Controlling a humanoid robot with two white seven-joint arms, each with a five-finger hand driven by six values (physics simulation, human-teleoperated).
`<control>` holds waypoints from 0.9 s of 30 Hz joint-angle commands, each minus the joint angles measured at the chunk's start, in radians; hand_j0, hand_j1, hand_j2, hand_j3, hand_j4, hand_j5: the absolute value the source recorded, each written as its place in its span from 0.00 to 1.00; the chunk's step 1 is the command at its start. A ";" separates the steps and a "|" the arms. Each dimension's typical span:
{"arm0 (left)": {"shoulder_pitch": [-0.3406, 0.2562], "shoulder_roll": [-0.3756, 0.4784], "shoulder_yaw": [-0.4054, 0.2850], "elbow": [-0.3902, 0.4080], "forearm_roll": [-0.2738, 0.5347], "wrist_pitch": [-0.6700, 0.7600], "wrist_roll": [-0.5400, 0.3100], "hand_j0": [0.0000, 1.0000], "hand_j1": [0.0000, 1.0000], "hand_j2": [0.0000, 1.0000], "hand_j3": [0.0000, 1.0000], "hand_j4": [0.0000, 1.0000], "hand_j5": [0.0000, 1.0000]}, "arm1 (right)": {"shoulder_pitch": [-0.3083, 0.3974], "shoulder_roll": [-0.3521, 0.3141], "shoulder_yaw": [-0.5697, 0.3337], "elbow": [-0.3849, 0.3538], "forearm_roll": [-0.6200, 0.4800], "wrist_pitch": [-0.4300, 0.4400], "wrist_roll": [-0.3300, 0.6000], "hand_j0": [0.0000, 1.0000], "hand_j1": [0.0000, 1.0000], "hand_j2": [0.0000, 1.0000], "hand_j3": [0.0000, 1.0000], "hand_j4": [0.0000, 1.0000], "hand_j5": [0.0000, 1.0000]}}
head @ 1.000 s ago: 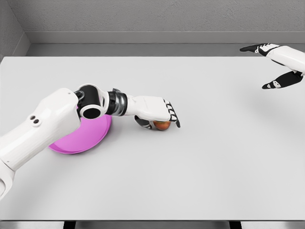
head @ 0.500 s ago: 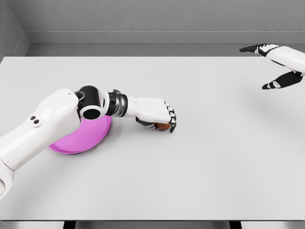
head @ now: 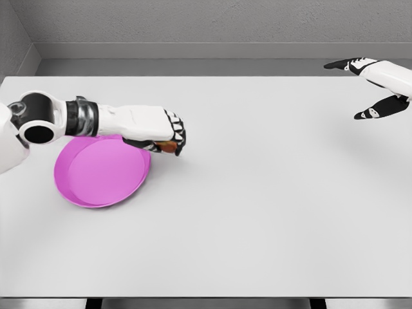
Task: Put the apple on the plate with both arms
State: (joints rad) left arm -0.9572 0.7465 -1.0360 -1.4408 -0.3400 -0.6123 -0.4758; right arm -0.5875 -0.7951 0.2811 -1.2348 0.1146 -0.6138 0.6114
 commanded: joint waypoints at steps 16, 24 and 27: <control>0.075 0.180 0.025 0.008 0.058 0.001 0.008 1.00 1.00 1.00 1.00 1.00 1.00 | 0.000 -0.001 0.003 -0.006 -0.007 0.003 0.000 1.00 1.00 1.00 1.00 1.00 1.00; 0.008 -0.050 0.024 -0.018 0.151 0.001 0.009 1.00 1.00 1.00 1.00 1.00 1.00 | 0.000 -0.001 0.003 -0.006 -0.007 0.003 0.000 1.00 1.00 1.00 1.00 1.00 1.00; 0.011 -0.127 0.022 -0.020 0.151 0.001 0.009 1.00 1.00 1.00 1.00 1.00 1.00 | 0.002 -0.001 0.003 -0.006 -0.007 0.003 0.000 1.00 1.00 1.00 1.00 1.00 1.00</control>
State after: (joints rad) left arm -0.9465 0.6847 -1.0142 -1.4573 -0.2021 -0.6129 -0.4668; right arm -0.5844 -0.7951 0.2841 -1.2405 0.1147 -0.6139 0.6114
